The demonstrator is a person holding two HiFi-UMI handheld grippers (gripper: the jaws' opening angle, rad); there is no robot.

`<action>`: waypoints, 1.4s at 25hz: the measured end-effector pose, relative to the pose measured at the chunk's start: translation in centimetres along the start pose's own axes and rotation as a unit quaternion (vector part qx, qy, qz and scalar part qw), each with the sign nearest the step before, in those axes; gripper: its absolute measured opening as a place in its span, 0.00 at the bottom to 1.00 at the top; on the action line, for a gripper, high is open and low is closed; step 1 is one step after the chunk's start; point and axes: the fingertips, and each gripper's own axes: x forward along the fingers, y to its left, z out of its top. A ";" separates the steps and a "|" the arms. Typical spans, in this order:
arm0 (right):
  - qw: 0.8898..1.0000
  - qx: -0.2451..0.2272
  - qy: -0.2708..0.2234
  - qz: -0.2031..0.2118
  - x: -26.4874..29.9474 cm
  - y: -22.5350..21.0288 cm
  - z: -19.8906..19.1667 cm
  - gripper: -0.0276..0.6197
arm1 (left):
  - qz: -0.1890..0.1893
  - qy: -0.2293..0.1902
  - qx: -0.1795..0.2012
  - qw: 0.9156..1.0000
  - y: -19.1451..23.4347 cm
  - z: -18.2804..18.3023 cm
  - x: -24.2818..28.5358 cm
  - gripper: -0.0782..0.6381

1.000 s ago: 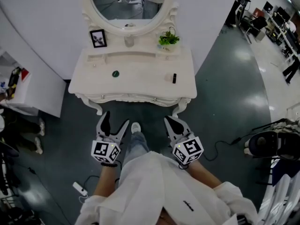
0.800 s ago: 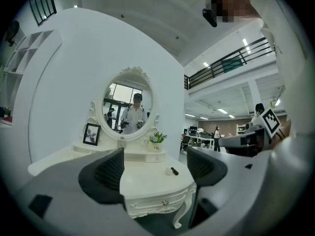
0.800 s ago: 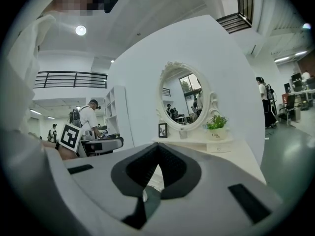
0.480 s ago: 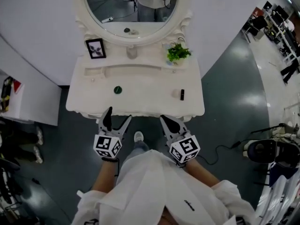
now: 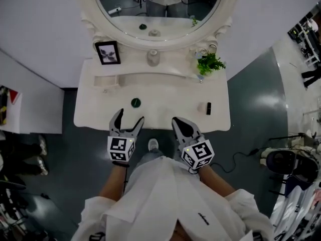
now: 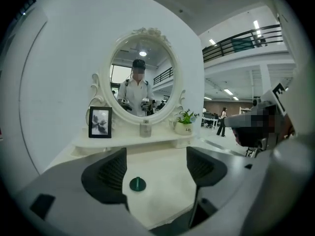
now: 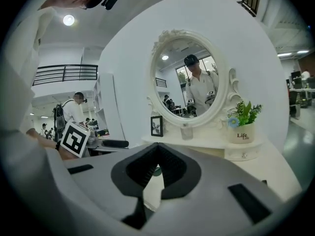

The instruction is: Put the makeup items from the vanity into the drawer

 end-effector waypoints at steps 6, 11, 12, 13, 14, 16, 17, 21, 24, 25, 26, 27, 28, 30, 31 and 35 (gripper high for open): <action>1.000 -0.003 0.027 0.005 4.4 -0.2 -0.8 0.07 | 0.006 0.037 -0.013 0.999 3.4 -1.9 3.5 0.64; 0.999 -0.008 0.052 0.013 7.3 -0.9 -1.8 0.07 | 0.008 0.075 -0.014 0.997 4.4 -4.3 6.5 0.64; 0.998 -0.008 0.057 0.015 7.8 -0.9 -2.2 0.07 | 0.008 0.083 -0.015 0.996 4.4 -4.8 6.8 0.64; 0.998 -0.008 0.061 0.018 8.2 -1.0 -2.6 0.07 | 0.008 0.090 -0.018 0.996 4.3 -5.1 7.1 0.64; 0.998 -0.009 0.065 0.021 8.6 -1.2 -2.9 0.07 | 0.008 0.096 -0.022 0.995 4.2 -5.1 7.4 0.64; 0.997 -0.011 0.074 0.026 9.7 -1.5 -3.8 0.07 | 0.009 0.104 -0.027 0.994 4.2 -5.4 8.2 0.64; 0.996 -0.013 0.080 0.030 10.2 -1.7 -4.3 0.07 | 0.012 0.107 -0.028 0.994 4.4 -5.7 8.6 0.64; 0.993 -0.014 0.107 0.045 12.2 -2.2 -6.7 0.07 | 0.029 0.125 -0.027 0.991 5.0 -7.2 9.8 0.64; 0.990 -0.011 0.125 0.056 13.8 -2.5 -8.4 0.07 | 0.035 0.146 -0.027 0.988 5.1 -8.4 11.0 0.64; 0.990 -0.011 0.129 0.059 14.3 -2.6 -8.9 0.07 | 0.036 0.152 -0.028 0.987 5.2 -8.8 11.3 0.64; 0.989 -0.010 0.133 0.062 14.8 -2.7 -9.3 0.07 | 0.037 0.157 -0.029 0.986 5.2 -9.2 11.7 0.64; 0.989 -0.009 0.136 0.063 15.2 -2.8 -9.8 0.07 | 0.039 0.162 -0.029 0.986 5.2 -9.5 12.0 0.64; 0.988 -0.008 0.139 0.064 15.7 -2.9 -10.2 0.07 | 0.041 0.165 -0.029 0.985 5.2 -9.8 12.3 0.64; 0.987 -0.003 0.145 0.066 16.3 -3.1 -11.0 0.07 | 0.045 0.173 -0.030 0.983 5.3 -10.5 12.8 0.64; 0.987 -0.001 0.148 0.067 16.5 -3.2 -11.3 0.07 | 0.046 0.177 -0.030 0.983 5.3 -10.8 13.1 0.64; 0.984 0.003 0.161 0.071 17.1 -3.8 -12.5 0.07 | 0.053 0.192 -0.034 0.979 5.5 -11.8 14.1 0.64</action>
